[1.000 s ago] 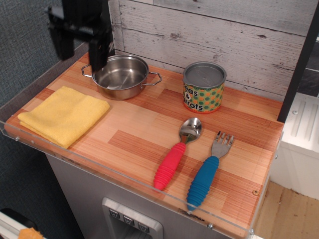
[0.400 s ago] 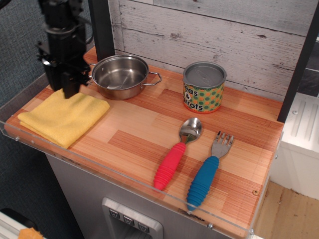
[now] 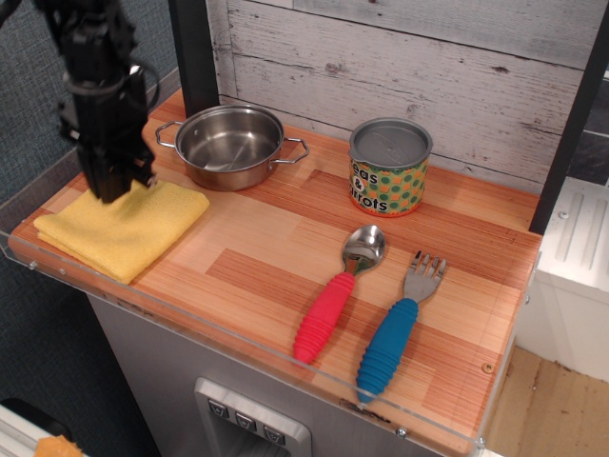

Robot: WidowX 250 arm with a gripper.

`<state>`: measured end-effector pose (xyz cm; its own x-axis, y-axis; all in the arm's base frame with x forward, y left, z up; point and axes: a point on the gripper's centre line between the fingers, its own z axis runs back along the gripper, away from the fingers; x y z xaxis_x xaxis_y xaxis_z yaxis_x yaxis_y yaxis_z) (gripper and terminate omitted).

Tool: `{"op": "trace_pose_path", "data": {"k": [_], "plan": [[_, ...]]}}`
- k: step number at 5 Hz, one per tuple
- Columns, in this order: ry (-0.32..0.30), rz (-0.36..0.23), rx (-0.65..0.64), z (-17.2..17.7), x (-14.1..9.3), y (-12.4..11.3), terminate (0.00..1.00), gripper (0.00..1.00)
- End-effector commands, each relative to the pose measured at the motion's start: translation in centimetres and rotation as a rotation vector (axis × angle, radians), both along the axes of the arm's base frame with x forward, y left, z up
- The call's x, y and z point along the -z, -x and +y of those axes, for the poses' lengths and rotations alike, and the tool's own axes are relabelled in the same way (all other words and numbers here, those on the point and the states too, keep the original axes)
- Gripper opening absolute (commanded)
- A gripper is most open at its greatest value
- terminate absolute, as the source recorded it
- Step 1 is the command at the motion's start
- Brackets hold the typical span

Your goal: Move yellow cloth next to red spoon

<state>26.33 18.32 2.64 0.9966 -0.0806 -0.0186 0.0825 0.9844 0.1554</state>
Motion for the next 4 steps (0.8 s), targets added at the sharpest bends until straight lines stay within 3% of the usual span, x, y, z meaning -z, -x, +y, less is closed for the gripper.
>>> {"op": "trace_pose_path", "data": {"k": [1, 4], "plan": [[0.001, -0.026, -0.018, 0.4, 0.5, 0.0, 0.00, 0.00], [0.020, 0.004, -0.052, -1.9, 1.0, 0.3, 0.00, 0.00]]}}
